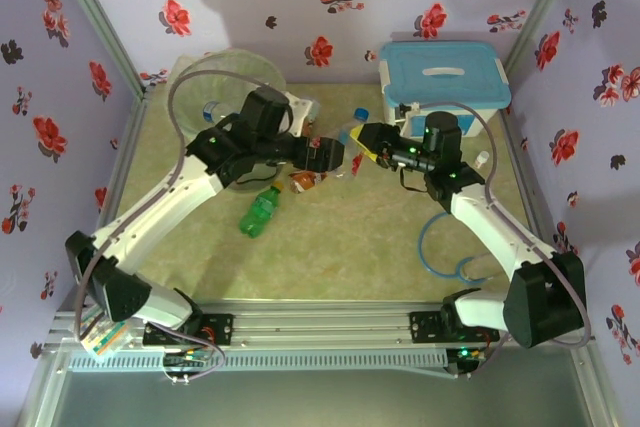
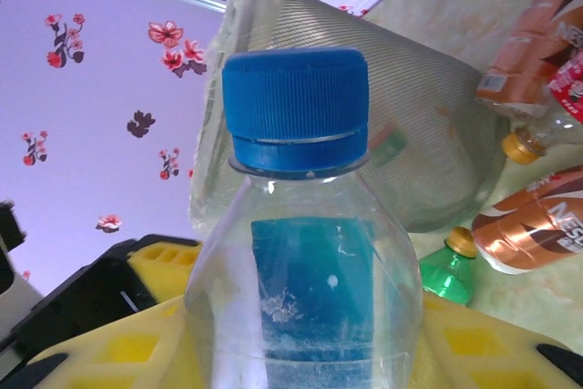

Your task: Put the plastic bottles in the bin

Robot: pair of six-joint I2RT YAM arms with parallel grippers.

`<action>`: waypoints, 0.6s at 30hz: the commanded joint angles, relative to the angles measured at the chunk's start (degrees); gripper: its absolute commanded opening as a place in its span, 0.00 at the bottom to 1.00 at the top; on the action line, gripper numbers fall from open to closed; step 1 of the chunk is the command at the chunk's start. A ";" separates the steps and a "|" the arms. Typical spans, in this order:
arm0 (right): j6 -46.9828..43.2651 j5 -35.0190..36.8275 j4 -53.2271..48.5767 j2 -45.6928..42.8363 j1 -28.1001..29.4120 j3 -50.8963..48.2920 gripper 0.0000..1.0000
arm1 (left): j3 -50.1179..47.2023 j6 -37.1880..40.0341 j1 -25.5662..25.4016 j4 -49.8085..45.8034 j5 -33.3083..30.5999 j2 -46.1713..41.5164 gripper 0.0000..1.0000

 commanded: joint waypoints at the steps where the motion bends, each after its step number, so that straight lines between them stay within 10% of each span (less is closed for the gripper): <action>1: 1.62 -1.73 3.58 0.62 0.53 1.97 0.47 | 3.33 1.65 -0.77 1.38 0.46 2.81 1.00; 18: 3.75 -2.11 7.10 1.98 0.79 1.23 0.46 | 9.45 4.55 -3.08 -3.27 -2.57 10.66 0.83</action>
